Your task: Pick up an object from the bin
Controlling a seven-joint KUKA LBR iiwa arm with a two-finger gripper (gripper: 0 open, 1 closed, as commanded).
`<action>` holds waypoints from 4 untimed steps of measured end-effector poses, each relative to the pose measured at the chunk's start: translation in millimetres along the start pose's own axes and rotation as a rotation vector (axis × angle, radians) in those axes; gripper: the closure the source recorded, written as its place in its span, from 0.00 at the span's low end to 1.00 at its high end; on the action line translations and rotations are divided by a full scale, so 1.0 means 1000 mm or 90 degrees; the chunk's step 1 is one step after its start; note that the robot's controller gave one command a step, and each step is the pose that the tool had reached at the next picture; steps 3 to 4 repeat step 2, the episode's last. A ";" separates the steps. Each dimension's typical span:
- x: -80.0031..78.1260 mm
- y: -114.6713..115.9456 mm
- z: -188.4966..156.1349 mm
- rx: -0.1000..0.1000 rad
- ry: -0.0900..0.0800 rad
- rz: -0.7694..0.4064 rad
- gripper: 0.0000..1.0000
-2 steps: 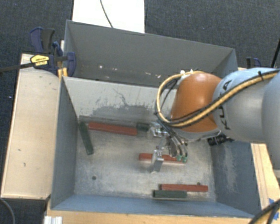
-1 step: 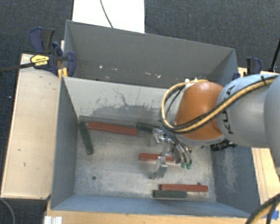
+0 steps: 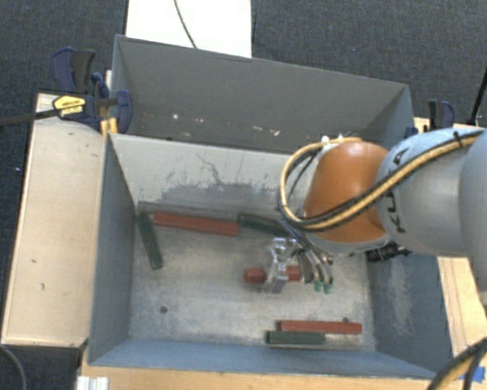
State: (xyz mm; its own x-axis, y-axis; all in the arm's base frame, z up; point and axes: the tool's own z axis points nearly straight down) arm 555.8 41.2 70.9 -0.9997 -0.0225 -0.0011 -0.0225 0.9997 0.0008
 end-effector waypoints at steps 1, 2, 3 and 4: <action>-0.008 0.010 -0.118 0.000 -0.007 -0.070 1.00; -0.007 0.051 -0.169 0.000 -0.005 -0.213 1.00; -0.007 0.051 -0.169 0.000 -0.005 -0.213 1.00; -0.007 0.051 -0.169 0.000 -0.005 -0.213 1.00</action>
Offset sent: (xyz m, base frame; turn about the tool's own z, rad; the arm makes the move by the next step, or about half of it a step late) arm 0.0051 0.0102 0.1122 -0.1109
